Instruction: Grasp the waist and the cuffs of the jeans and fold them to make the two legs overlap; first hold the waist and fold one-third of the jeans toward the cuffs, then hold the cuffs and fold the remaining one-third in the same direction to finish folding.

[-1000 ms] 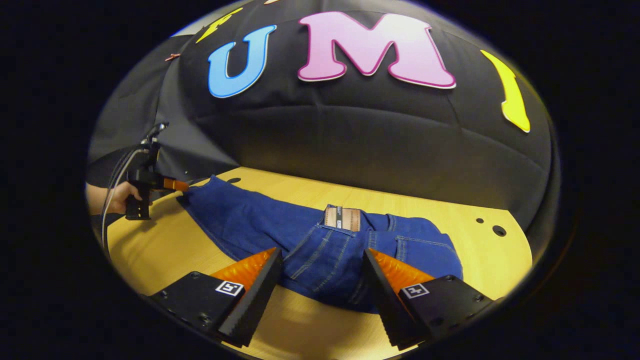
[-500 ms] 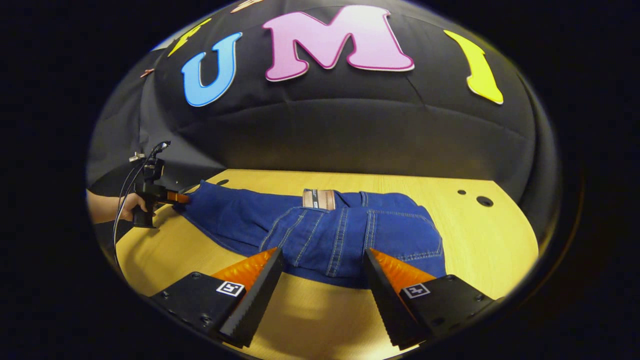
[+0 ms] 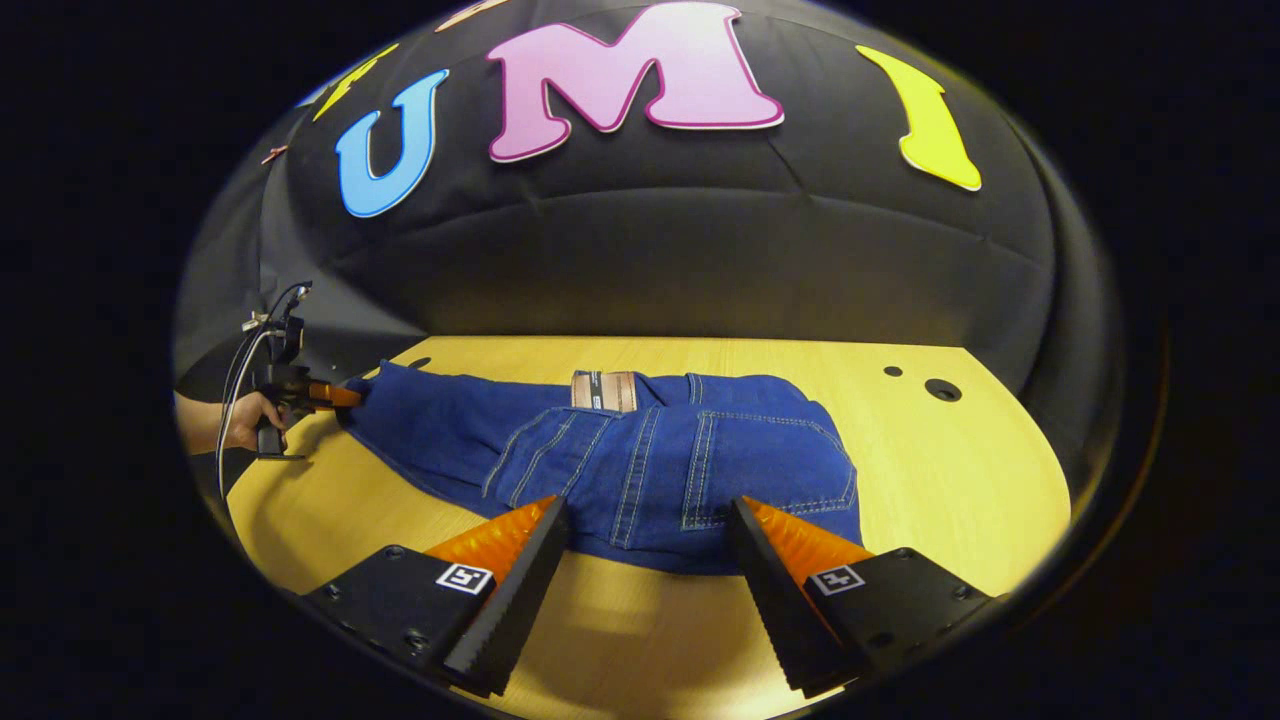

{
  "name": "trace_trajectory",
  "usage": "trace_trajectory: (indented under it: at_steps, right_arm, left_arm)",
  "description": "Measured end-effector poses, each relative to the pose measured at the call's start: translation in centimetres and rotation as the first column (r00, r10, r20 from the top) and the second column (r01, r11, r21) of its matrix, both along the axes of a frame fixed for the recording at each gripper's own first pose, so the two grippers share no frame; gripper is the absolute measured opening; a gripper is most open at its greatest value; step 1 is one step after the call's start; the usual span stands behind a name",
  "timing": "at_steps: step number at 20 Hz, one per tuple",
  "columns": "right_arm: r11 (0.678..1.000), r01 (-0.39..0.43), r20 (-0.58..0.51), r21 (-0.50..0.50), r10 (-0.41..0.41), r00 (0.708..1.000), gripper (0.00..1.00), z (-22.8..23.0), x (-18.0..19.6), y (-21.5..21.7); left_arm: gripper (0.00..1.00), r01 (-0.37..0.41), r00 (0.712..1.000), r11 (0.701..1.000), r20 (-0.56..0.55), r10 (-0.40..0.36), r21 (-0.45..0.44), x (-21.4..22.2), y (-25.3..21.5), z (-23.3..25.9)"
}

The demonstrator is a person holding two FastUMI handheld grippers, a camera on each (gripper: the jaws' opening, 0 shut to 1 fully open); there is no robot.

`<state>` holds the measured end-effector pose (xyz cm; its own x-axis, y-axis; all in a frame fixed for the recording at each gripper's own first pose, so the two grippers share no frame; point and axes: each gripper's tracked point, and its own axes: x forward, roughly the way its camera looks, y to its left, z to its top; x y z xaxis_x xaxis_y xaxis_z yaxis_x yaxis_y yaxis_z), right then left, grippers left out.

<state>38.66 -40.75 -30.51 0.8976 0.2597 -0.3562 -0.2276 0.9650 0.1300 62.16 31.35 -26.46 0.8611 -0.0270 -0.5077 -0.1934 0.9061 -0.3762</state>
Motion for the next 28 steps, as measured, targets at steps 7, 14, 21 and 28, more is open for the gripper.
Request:
trace_trajectory:
  at_steps: [7,14,21,28]
  right_arm:
    - [0.996,0.081,0.037,-0.046,-0.08,0.996,0.98,4.3,0.5,-6.8]
    - [0.979,0.186,0.049,-0.077,-0.183,0.982,0.98,7.5,-1.1,-13.7]
    - [0.964,0.255,0.069,-0.074,-0.251,0.966,0.98,9.7,-3.5,-18.5]
    - [0.943,0.329,0.064,-0.053,-0.326,0.943,0.98,10.0,-7.0,-22.0]
  left_arm:
    - [0.06,0.044,0.973,0.998,0.224,-0.05,0.033,-4.0,-5.7,16.6]
    - [0.06,0.274,0.911,0.961,0.311,-0.27,0.03,-6.7,-24.2,29.5]
    - [0.06,0.53,0.783,0.845,0.342,-0.52,0.072,-7.0,-44.4,31.8]
    - [0.08,0.651,0.75,0.759,0.174,-0.638,-0.023,-5.0,-49.8,22.8]
